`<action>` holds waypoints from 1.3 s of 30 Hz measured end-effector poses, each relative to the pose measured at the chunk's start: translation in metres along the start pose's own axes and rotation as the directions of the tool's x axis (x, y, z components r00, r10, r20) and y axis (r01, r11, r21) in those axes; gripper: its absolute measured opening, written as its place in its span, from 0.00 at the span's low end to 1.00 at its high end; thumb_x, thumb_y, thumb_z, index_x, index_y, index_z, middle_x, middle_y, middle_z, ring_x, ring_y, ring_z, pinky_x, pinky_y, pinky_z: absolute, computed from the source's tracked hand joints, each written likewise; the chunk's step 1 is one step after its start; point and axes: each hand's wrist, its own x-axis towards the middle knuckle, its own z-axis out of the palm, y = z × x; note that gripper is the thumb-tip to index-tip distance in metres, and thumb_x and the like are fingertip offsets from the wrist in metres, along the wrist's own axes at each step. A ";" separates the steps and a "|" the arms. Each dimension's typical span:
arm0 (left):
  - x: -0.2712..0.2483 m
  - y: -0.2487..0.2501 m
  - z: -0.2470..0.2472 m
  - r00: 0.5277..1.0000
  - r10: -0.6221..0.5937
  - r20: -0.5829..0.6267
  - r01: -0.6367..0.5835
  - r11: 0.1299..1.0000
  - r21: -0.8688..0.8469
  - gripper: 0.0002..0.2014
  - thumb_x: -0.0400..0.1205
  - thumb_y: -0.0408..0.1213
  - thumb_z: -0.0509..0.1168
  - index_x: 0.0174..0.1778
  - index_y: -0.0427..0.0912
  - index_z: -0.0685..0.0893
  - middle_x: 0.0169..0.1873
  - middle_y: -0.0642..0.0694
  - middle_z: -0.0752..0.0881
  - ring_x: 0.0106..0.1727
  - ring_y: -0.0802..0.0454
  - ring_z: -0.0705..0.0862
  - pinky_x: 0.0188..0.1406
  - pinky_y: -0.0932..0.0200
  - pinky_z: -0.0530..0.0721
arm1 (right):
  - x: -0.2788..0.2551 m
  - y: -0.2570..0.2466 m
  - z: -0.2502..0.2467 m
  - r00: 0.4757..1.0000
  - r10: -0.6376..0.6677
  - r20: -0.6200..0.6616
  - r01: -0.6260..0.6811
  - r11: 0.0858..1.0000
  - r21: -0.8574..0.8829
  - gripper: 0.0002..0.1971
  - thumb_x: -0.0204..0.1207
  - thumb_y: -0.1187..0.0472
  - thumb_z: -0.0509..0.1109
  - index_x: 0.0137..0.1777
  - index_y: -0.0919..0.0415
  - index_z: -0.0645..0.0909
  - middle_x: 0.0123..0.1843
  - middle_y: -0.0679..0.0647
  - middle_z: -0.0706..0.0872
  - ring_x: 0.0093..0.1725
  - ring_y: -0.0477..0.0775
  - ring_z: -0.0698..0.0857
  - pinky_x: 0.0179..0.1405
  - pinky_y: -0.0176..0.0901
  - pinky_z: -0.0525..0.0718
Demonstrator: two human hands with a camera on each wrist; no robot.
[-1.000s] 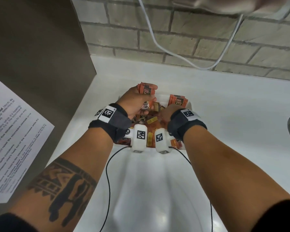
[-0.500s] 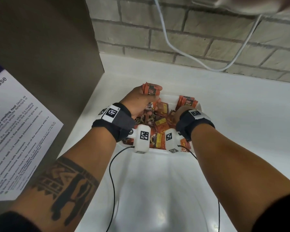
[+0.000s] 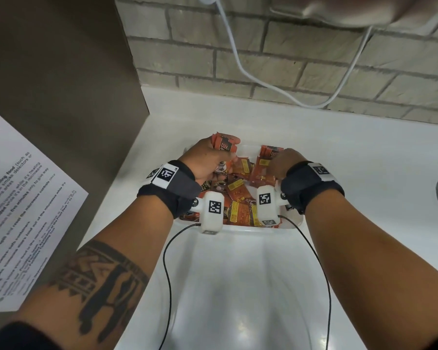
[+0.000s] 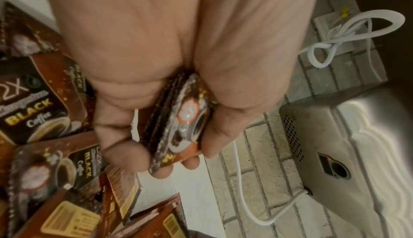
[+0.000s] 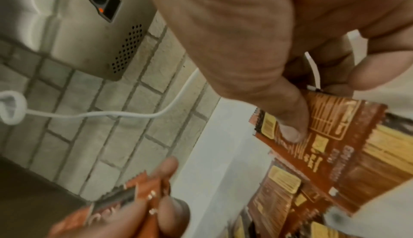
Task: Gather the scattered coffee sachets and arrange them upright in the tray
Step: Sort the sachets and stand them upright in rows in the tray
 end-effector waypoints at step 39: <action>-0.017 0.008 0.008 0.994 0.095 -0.053 -0.106 0.955 -0.278 0.15 0.85 0.36 0.69 0.69 0.44 0.84 0.60 0.38 0.88 0.53 0.43 0.90 0.46 0.47 0.92 | -0.059 0.011 -0.007 0.892 -0.414 -0.181 0.386 0.489 0.782 0.28 0.69 0.76 0.77 0.64 0.52 0.73 0.60 0.61 0.86 0.59 0.62 0.88 0.54 0.59 0.89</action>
